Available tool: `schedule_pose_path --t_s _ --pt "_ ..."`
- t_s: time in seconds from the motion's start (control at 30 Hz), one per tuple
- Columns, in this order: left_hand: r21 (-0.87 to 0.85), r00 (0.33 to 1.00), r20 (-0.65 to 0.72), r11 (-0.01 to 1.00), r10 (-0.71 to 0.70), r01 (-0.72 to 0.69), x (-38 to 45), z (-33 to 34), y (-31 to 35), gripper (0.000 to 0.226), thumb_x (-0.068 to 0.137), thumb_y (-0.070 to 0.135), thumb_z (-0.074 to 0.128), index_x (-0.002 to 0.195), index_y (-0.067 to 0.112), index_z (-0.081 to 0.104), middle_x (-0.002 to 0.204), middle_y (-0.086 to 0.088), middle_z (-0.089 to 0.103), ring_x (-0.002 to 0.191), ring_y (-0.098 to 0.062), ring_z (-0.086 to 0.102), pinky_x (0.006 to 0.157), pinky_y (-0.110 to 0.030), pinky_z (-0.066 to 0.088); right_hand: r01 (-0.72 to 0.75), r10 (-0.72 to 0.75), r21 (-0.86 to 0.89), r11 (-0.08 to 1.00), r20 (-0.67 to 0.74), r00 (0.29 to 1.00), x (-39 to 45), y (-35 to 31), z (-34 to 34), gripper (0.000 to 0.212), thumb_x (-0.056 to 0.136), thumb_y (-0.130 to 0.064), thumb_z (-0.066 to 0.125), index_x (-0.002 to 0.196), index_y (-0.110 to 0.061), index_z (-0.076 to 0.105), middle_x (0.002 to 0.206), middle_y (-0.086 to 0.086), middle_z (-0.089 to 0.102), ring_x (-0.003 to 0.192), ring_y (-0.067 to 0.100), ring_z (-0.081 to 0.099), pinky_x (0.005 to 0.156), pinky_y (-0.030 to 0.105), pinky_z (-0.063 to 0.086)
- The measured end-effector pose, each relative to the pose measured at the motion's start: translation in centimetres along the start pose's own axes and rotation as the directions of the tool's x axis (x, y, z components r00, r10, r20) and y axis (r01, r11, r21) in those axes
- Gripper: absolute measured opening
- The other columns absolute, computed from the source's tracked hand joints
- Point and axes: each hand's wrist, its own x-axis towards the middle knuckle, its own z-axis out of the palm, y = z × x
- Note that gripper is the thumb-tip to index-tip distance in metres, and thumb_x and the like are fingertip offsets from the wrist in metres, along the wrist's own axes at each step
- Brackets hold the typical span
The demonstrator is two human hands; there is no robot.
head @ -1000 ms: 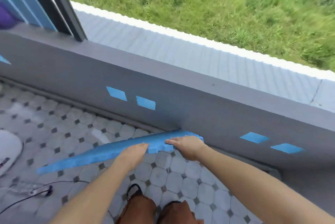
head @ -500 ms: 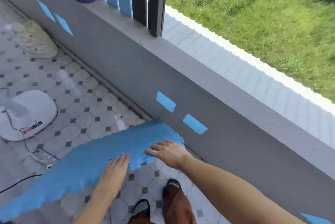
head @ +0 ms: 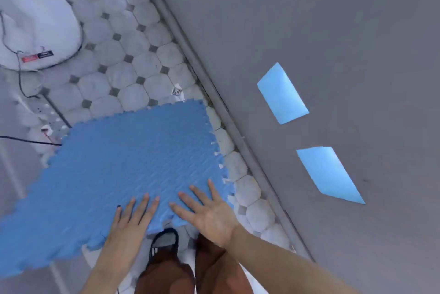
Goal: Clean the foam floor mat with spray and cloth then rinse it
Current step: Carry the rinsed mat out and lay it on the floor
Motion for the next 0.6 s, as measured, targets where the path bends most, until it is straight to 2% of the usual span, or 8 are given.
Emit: schedule_pose_path --t_s 0.1,0.17,0.23,0.3,0.37,0.43,0.5,0.6 --pt "0.0 1.0 -0.011 1.0 0.014 -0.014 1.8 0.7 1.0 0.121 0.028 -0.018 0.08 0.136 0.019 0.039 0.13 -0.014 0.06 0.107 -0.046 0.061 0.086 -0.06 0.048 0.017 -0.016 -0.01 1.0 0.027 1.0 1.5 2.5 1.7 0.063 0.085 -0.034 0.063 0.144 -0.037 0.043 0.142 -0.004 0.055 0.126 0.029 0.057 0.104 0.062 0.036" --pt "-0.034 1.0 -0.004 0.999 0.012 -0.012 4.1 1.4 1.7 0.122 0.03 -0.016 0.08 0.139 0.019 0.038 0.132 -0.016 0.059 0.108 -0.047 0.061 0.082 -0.059 0.05 -0.005 0.007 -0.027 1.0 0.054 0.999 2.6 4.7 2.4 0.065 0.088 -0.028 0.056 0.149 -0.038 0.034 0.149 0.0 0.048 0.132 0.034 0.05 0.105 0.063 0.035" --pt "-0.127 1.0 0.006 0.992 -0.005 0.006 6.7 1.7 3.2 0.117 0.049 -0.015 0.075 0.148 0.021 0.026 0.144 -0.015 0.046 0.122 -0.047 0.051 0.093 -0.059 0.045 -0.036 0.04 -0.045 0.998 0.092 0.995 3.4 7.5 2.8 0.075 0.094 -0.02 0.053 0.154 -0.04 0.012 0.16 0.008 0.026 0.144 0.04 0.028 0.111 0.067 0.02" --pt "-0.182 0.999 0.027 0.983 -0.024 0.029 9.4 2.5 4.6 0.097 0.08 -0.003 0.06 0.151 0.026 0.0 0.16 -0.009 0.014 0.142 -0.04 0.022 0.111 -0.054 0.026 -0.087 0.096 -0.061 0.994 0.162 0.982 4.1 10.0 3.7 0.081 0.098 -0.011 0.043 0.152 -0.043 -0.009 0.164 0.011 0.002 0.149 0.041 0.004 0.114 0.069 0.005" --pt "-0.217 0.997 0.075 0.976 0.02 -0.004 12.1 3.4 5.5 0.085 0.094 0.034 0.052 0.149 0.03 -0.013 0.161 -0.004 -0.007 0.147 -0.033 0.001 0.117 -0.05 0.012 -0.209 0.208 -0.018 0.978 0.193 0.959 4.9 12.0 5.0 0.077 0.1 -0.019 0.04 0.151 -0.046 -0.011 0.164 0.01 -0.006 0.149 0.042 -0.006 0.11 0.073 -0.001" --pt "-0.264 0.995 0.096 0.965 0.038 -0.011 14.9 4.2 5.9 0.086 0.088 0.062 0.044 0.15 0.033 -0.009 0.161 -0.003 -0.011 0.147 -0.032 -0.005 0.117 -0.051 0.008 -0.365 0.353 0.022 0.931 0.21 0.912 5.9 13.7 7.2 0.07 0.101 -0.036 0.039 0.15 -0.049 -0.009 0.164 0.008 -0.011 0.148 0.041 -0.011 0.103 0.079 -0.002" --pt "-0.313 0.994 0.107 0.949 0.0 0.034 17.4 5.6 6.0 0.082 0.087 0.069 0.033 0.151 0.035 -0.004 0.161 -0.002 -0.011 0.147 -0.032 -0.005 0.117 -0.053 0.007 -0.417 0.399 0.015 0.909 0.257 0.88 6.7 15.1 9.5 0.067 0.1 -0.045 0.036 0.149 -0.051 -0.011 0.163 0.006 -0.018 0.148 0.039 -0.016 0.103 0.079 0.005" --pt "-0.341 0.985 0.16 0.932 -0.069 0.121 20.7 8.8 6.1 0.077 0.089 0.068 0.029 0.15 0.038 -0.008 0.16 0.001 -0.016 0.147 -0.033 -0.007 0.114 -0.061 0.009 -0.392 0.378 -0.005 0.92 0.272 0.885 7.8 16.9 13.6 0.068 0.101 -0.047 0.033 0.147 -0.051 -0.017 0.162 0.005 -0.023 0.147 0.038 -0.02 0.108 0.072 0.017"
